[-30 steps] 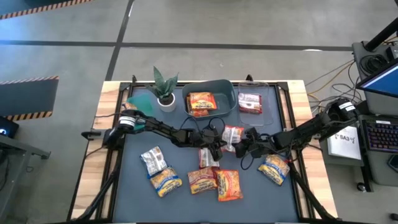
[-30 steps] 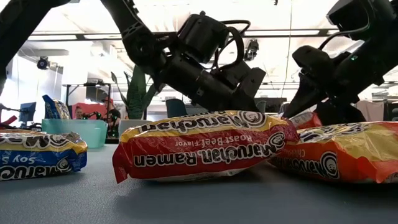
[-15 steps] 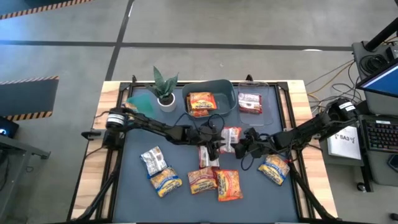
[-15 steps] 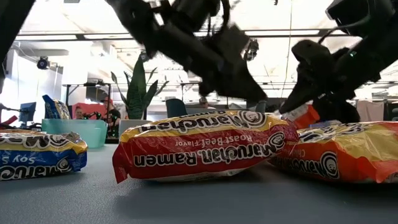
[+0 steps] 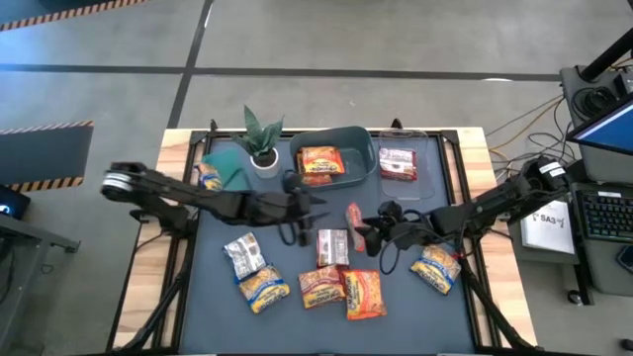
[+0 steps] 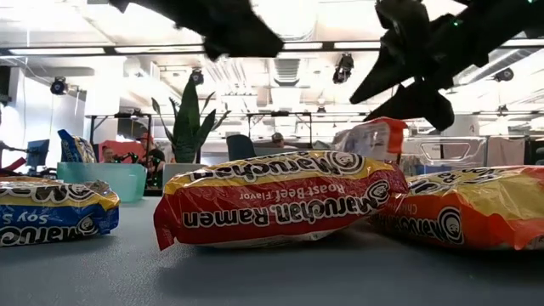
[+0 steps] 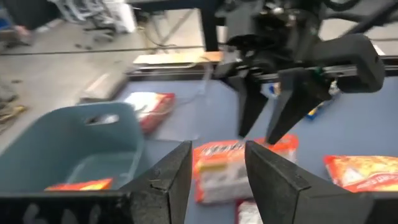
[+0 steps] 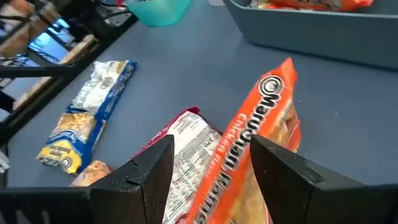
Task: Sort Maruchan noodles
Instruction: Put the orange noodle pack into the blue bin
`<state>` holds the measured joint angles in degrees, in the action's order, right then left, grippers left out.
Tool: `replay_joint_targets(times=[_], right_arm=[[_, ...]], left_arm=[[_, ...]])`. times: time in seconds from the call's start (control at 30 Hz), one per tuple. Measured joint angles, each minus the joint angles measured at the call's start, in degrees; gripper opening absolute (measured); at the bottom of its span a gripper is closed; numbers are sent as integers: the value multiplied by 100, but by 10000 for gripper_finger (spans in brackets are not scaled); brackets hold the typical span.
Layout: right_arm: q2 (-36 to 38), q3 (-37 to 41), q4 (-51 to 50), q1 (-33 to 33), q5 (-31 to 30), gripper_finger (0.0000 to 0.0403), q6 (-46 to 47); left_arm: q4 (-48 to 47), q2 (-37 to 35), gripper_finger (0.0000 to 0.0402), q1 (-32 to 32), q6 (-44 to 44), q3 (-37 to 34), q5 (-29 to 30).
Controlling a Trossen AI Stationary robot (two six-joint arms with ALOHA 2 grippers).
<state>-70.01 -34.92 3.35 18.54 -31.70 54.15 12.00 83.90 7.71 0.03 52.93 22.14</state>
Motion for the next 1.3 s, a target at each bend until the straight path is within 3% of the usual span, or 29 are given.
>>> replay_joint_targets(times=[0.17,0.43,0.6,1.0,1.3], right_arm=[[-237,-123,-567,-99,15,198,351],[-628,-261,-558,-208,242,198,375],[-903,-531,-637,-297,355,199,203],[-1156,-900,-940,-434,500,194,-21],[-1111,-917,-972,-434,450,132,-45]], left_arm=[[690,-722,130,37,-421,-1075,348],[2280,-664,119,52,-1401,-2384,343],[2638,-554,110,52,-1473,-2481,407],[2430,-483,103,52,-1000,-2162,430],[2399,-496,103,52,-995,-2162,430]])
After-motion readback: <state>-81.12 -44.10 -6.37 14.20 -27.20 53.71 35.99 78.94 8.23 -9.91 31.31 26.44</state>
